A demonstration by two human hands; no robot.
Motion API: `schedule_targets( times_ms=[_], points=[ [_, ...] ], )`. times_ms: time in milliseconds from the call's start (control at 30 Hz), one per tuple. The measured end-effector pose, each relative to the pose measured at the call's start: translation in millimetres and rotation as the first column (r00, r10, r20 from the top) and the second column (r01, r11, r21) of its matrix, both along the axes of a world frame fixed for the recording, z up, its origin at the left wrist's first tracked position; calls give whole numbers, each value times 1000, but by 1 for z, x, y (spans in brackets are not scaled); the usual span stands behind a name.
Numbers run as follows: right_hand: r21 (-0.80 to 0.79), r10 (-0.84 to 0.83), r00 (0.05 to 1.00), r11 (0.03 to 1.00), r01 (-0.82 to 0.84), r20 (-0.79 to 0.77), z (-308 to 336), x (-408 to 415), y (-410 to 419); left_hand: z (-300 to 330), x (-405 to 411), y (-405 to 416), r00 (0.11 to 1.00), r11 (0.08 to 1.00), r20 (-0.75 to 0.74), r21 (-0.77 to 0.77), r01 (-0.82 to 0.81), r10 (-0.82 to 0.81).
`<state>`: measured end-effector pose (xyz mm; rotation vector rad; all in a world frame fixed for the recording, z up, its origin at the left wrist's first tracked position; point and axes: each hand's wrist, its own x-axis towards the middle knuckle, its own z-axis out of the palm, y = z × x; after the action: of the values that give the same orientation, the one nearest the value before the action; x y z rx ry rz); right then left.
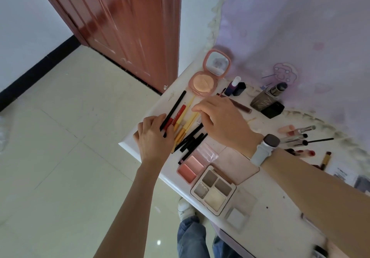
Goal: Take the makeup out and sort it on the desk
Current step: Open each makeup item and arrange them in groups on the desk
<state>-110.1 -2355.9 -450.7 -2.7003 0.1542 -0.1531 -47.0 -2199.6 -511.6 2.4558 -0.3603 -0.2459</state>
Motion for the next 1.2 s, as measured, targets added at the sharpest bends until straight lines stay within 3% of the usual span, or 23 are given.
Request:
schedule_targets(
  times_ms=[167,433,700,833,933,1067,1200],
  points=[
    [-85,65,996,995,-60,67,11,-6,8,11,-2,1,999,998,-34,-61,-3,1],
    [12,135,980,990,-138,144,33,-59,27,54,-41,-1,999,967,-42,-250,-36,26],
    [101,-105,975,991,87,194,43,-182,-13,83,-136,-34,990,937,-32,-327,122,-140],
    [163,-362,931,923,350,53,26,-245,-67,80,-196,-58,967,918,-6,-317,240,-254],
    [39,-458,878,884,467,-137,-2,-266,-115,69,-239,-77,947,911,-49,-295,289,-316],
    [-147,-198,924,977,157,-327,-29,-262,-161,43,-273,-98,940,945,-107,-86,317,-325],
    [-178,39,924,977,-115,-381,-41,-257,-178,16,-296,-105,934,916,-140,191,352,-329]
  ],
)
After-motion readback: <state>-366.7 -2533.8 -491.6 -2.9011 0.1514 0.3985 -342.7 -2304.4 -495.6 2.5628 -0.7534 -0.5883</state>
